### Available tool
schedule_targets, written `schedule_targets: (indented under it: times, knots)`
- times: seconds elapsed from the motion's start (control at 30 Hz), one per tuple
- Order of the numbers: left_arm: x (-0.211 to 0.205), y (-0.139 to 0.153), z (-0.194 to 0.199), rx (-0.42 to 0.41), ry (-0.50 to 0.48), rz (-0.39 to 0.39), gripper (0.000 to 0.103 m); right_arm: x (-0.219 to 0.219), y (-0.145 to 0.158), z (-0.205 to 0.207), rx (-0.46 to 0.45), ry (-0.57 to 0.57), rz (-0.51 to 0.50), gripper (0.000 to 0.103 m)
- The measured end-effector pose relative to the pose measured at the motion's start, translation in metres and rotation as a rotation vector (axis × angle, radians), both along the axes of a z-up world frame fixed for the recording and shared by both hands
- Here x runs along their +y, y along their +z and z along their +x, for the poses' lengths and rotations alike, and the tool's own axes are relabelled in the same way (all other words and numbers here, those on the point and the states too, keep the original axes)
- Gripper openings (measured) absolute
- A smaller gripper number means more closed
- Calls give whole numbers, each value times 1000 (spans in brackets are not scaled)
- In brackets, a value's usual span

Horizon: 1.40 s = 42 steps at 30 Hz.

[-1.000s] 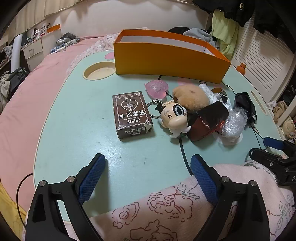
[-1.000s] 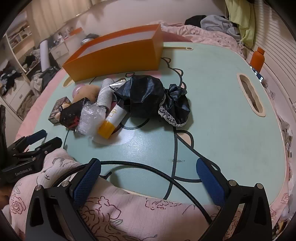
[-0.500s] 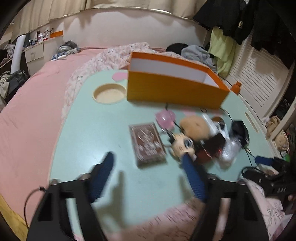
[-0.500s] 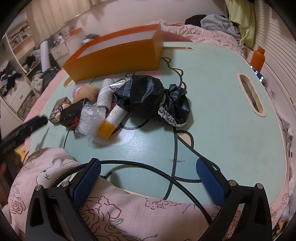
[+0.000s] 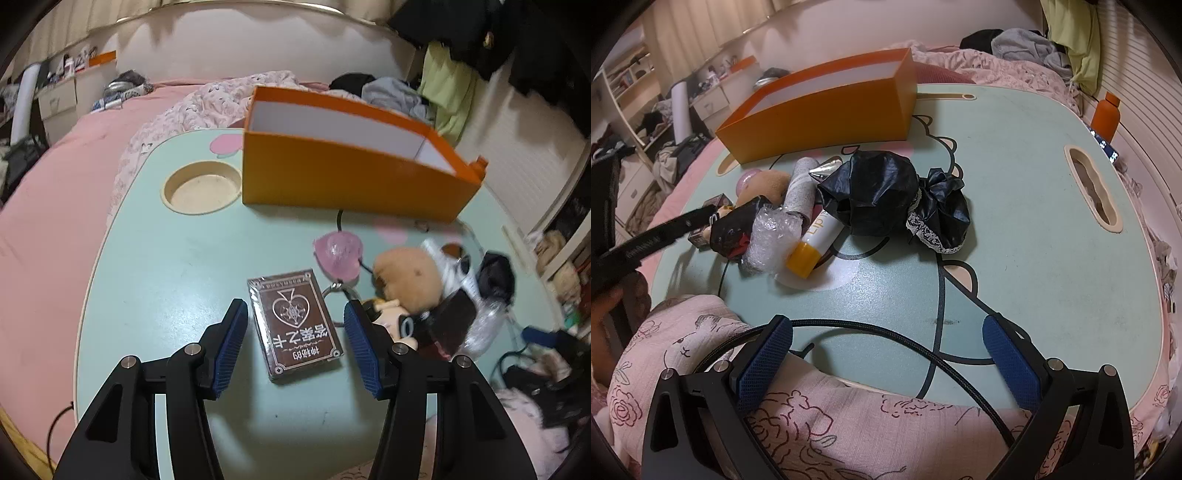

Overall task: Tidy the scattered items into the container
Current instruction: 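Grasp the brown card box on the table with the left tool, then lift the brown card box with left tool while right grasps the black fabric bundle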

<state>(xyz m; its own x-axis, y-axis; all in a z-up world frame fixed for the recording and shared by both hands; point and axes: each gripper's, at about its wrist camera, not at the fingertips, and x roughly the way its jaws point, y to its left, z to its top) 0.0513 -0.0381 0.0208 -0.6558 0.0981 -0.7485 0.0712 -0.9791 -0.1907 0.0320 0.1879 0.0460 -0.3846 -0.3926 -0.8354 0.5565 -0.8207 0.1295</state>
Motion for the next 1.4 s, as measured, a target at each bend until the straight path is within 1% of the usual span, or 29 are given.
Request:
schedule_targets:
  times: [0.03,0.07,0.1,0.13,0.17,0.27,0.37,0.43,0.5,0.53,0.57,0.6,0.63,0.73,0.87,1.0,1.1,1.13,1.17,1.2,1.23,1.27,1.4]
  knots:
    - [3,-2,-1,-5,-4,-14,55,0,0,0,0,0,0,103]
    - [5,-4,-1,-4,-5,-36,53,-1,0,0,1,0,1,103]
    - [9,-5,-1,0,-2,-70,47,0,0,0,1,0,1,103]
    - [12,-5,-1,5,2,-104,46,0,0,0,1,0,1,103]
    - [14,-6,0,12,0,-108,42,0,-1,0,1,0,2,103]
    - [14,-6,4,35,3,-100,42,0,-1,-1,1,0,3,103]
    - [9,-6,11,66,29,-76,42,0,-1,-1,-1,1,0,103]
    - [6,-4,19,106,51,-77,42,1,0,-1,-2,-1,-12,103]
    - [6,2,26,158,64,-84,42,7,1,-3,-10,-7,-52,103]
    - [6,5,32,192,67,-88,42,11,3,-5,-18,-13,-89,99]
    - [6,8,34,217,67,-92,42,17,5,-7,-23,-21,-127,91]
    - [7,11,39,244,67,-98,42,20,8,-9,-15,-29,-147,91]
    - [8,13,43,272,66,-105,42,23,13,-11,12,-38,-155,91]
    - [9,19,49,317,59,-117,42,21,26,-17,104,-26,-139,91]
    - [12,21,48,323,53,-130,42,7,36,-24,184,0,-118,91]
    - [11,22,48,322,55,-123,42,-11,34,-40,177,21,-116,91]
    - [11,22,48,323,55,-122,42,-18,25,-55,148,3,-112,91]
    - [11,21,48,323,54,-124,42,-19,21,-60,131,-1,-108,86]
    - [11,21,48,323,55,-125,42,-20,16,-64,108,-1,-99,66]
    - [12,21,48,324,55,-126,42,-22,10,-67,78,0,-85,60]
    - [12,21,48,325,54,-127,42,-22,7,-70,63,-2,-84,59]
    - [12,21,47,326,54,-127,42,-20,8,-69,68,-6,-94,56]
    - [12,23,49,336,51,-129,42,-12,18,-62,118,-17,-114,50]
